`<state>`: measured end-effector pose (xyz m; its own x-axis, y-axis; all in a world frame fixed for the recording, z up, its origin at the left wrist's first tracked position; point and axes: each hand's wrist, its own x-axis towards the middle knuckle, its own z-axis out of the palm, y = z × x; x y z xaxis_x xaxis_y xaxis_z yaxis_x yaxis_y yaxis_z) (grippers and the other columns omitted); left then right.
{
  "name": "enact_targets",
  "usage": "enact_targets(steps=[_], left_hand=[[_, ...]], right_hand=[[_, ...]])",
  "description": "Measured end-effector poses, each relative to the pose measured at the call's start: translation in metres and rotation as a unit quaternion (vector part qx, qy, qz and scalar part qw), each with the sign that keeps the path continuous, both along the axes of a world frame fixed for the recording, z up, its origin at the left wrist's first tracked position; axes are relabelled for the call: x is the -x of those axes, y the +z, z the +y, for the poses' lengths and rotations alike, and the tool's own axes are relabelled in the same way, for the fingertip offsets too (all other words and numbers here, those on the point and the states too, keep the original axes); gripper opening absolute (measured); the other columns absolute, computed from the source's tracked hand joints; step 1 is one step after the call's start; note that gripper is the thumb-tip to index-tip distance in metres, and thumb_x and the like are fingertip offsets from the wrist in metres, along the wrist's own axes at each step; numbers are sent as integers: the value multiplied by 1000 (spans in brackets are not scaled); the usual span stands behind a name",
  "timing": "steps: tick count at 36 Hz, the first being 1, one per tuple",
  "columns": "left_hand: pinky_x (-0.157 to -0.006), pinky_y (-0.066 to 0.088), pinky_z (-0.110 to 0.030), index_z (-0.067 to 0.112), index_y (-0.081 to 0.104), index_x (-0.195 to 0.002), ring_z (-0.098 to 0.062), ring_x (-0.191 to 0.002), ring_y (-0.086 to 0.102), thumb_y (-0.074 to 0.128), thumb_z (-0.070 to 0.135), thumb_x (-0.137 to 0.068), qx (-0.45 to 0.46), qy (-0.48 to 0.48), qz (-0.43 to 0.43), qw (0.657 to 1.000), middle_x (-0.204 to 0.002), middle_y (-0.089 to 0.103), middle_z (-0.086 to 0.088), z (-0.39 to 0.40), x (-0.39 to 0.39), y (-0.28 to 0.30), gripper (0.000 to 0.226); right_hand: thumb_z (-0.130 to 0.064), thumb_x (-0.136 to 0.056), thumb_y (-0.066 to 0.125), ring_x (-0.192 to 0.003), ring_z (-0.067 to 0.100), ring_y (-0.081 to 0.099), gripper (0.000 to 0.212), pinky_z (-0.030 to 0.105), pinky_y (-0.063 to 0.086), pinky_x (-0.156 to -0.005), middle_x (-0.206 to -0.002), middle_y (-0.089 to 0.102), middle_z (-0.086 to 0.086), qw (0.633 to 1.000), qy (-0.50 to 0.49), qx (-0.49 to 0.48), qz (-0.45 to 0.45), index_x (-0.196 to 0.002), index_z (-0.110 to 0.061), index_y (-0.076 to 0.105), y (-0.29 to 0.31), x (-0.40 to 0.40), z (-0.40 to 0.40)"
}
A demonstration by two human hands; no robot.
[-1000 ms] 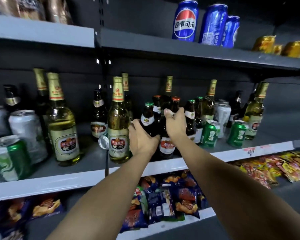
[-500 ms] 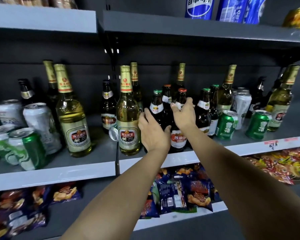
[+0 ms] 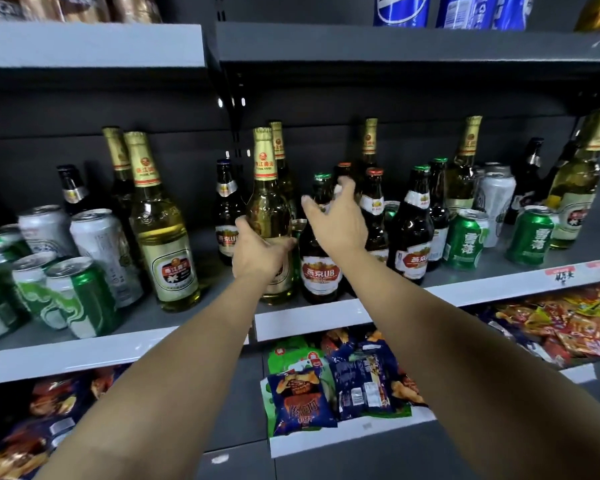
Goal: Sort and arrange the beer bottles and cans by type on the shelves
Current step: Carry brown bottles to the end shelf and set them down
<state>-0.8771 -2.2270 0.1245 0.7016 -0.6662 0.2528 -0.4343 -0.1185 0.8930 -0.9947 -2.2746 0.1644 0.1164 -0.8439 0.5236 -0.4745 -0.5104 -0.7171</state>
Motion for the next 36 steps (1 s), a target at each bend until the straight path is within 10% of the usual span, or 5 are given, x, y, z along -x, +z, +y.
enact_targets(steps=[6,36], left_hand=[[-91,47,-39,17,35,-125,-31,-109,58,80,32,-73,13,39,-7,999,-115,58,-7,5,-16,1,71],[-101,40,-41,15,23,-141,-29,-126,46,82,31,-75,34,48,-21,998,-138,42,-10,10,-50,-13,90]], right_hand=[[-16,-92,63,-128,30,44,62,38,40,-101,-139,43,12,986,72,-131,-79,-142,-5,30,-6,-11,-12],[-23,-93,63,-133,30,38,66,37,36,-102,-143,39,14,998,-3,-50,44,-144,-2,26,-10,-48,-15]])
